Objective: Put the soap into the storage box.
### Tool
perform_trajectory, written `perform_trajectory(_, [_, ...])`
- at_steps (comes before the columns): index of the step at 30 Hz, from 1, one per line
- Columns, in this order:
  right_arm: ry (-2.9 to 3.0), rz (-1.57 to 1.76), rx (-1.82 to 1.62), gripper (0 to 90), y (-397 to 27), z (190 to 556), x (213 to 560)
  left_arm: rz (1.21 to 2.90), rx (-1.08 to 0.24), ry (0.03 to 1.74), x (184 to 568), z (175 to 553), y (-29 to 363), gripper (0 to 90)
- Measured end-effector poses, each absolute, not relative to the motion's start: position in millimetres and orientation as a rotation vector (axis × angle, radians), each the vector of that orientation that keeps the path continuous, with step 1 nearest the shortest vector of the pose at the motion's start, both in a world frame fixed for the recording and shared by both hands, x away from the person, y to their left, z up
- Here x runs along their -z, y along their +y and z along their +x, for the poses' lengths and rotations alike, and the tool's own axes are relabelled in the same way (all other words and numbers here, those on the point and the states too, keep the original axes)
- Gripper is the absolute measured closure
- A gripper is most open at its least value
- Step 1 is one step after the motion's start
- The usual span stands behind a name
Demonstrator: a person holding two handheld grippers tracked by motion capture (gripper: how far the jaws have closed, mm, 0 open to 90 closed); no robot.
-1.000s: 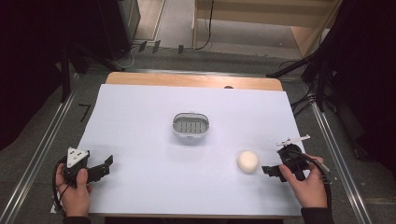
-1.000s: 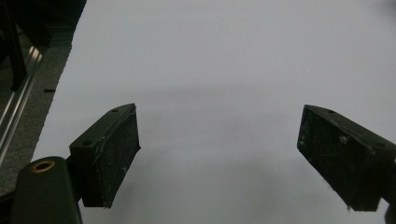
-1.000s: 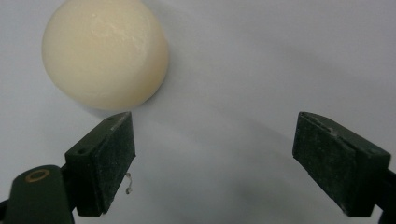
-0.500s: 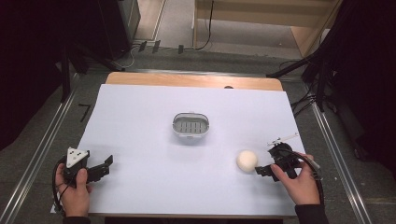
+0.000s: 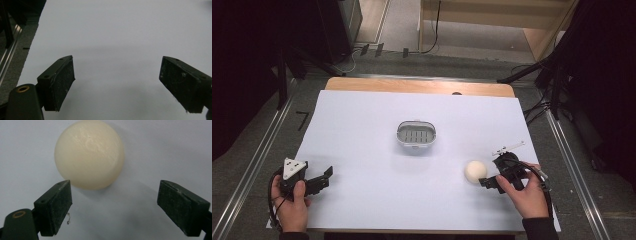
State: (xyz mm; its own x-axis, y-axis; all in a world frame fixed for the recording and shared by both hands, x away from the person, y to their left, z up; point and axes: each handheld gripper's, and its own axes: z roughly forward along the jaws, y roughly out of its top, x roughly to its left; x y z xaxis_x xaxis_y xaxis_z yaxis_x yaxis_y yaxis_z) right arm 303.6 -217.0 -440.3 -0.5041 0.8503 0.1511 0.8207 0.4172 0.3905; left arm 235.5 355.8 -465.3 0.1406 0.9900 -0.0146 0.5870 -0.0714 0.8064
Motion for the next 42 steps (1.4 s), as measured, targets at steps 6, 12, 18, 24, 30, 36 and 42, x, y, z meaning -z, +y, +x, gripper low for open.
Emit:
perform_trajectory(6, [2.600, 1.527, -0.652, 12.8, -210.7, 305.4, 440.6, 1.743, -0.756, 1.524, 465.3, 235.5, 355.9, 13.9])
perform_trajectory(12, [2.617, 1.509, -0.645, 12.5, -201.6, 308.3, 442.1, 1.742, -0.754, 1.525, 465.3, 235.6, 355.9, 13.9])
perform_trajectory(18, [2.624, 1.503, -0.617, 13.2, -191.0, 311.9, 444.4, 1.741, -0.751, 1.526, 465.3, 235.6, 356.0, 13.9])
perform_trajectory(24, [2.622, 1.514, -0.620, 13.6, -186.7, 314.9, 445.0, 1.740, -0.749, 1.527, 465.2, 235.6, 356.1, 13.9])
perform_trajectory(30, [2.624, 1.527, -0.612, 13.9, -180.3, 318.4, 447.7, 1.739, -0.750, 1.527, 465.3, 235.6, 356.1, 13.9])
perform_trajectory(36, [2.623, 1.541, -0.581, 14.9, -176.1, 320.9, 452.6, 1.739, -0.749, 1.527, 465.3, 235.6, 356.2, 13.9])
perform_trajectory(42, [2.614, 1.547, -0.569, 16.5, -173.5, 322.3, 454.9, 1.734, -0.748, 1.524, 465.5, 235.8, 356.3, 13.9])
